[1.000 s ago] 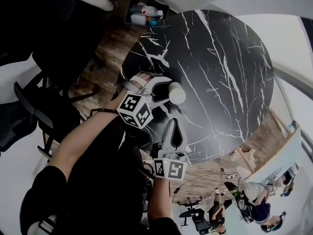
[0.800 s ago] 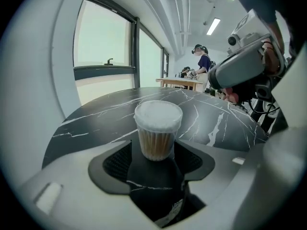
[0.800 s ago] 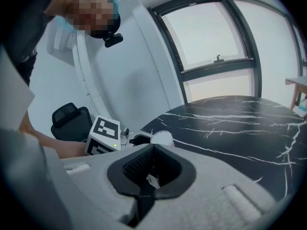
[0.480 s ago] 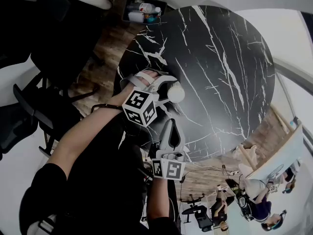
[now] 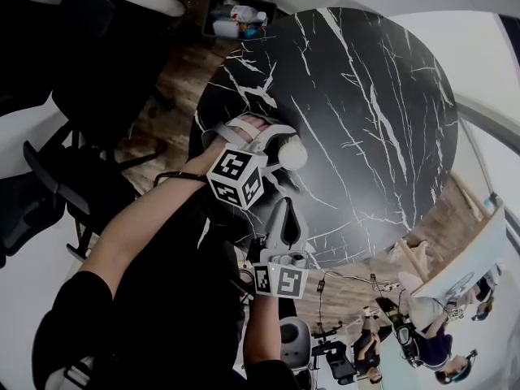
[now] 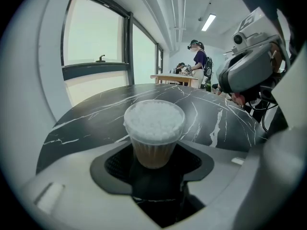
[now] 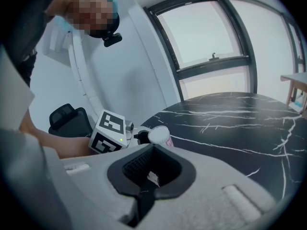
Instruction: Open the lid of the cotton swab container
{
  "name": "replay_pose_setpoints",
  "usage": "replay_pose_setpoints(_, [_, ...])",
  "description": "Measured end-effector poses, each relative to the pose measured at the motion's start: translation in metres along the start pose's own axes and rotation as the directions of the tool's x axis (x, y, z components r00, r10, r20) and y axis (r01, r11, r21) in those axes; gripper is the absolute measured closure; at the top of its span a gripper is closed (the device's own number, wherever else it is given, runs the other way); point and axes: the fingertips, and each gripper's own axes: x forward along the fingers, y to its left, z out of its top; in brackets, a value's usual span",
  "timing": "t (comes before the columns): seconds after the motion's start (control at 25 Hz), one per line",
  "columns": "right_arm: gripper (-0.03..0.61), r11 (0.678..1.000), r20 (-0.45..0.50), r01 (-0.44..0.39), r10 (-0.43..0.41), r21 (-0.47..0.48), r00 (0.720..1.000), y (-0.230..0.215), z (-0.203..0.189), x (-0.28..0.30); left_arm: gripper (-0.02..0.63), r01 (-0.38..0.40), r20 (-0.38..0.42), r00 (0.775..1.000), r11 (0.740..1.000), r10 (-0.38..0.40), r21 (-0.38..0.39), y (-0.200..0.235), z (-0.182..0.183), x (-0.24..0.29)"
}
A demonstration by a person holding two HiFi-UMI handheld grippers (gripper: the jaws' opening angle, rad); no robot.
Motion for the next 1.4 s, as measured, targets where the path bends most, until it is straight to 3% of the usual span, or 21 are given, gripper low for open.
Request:
replay_pose_setpoints(0.76, [0.583, 1.000, 0.029, 0.028, -0.027, -0.012, 0.999, -0.013, -0.005, -0.037, 0.353, 0.049, 0.000, 0.999, 0.999, -0.049, 0.021, -0.042, 0.008, -0.009])
replay_pose_setpoints(1.16, [0.583, 0.999, 0.045, 0.039, -0.039, -0.014, 0.998, -0.020, -0.011, -0.065, 0.354, 0.106, 0.038, 0.994, 0.994, -0.105, -0.018, -0.076, 0.027, -0.022])
replay_pose_setpoints(1.4, [0.583, 0.999, 0.067, 0.043, -0.041, -0.025, 0.997, -0.023, -0.008, -0.083, 0.354, 0.134, 0.000, 0.991, 0.991, -0.134, -0.016, -0.094, 0.030, -0.033])
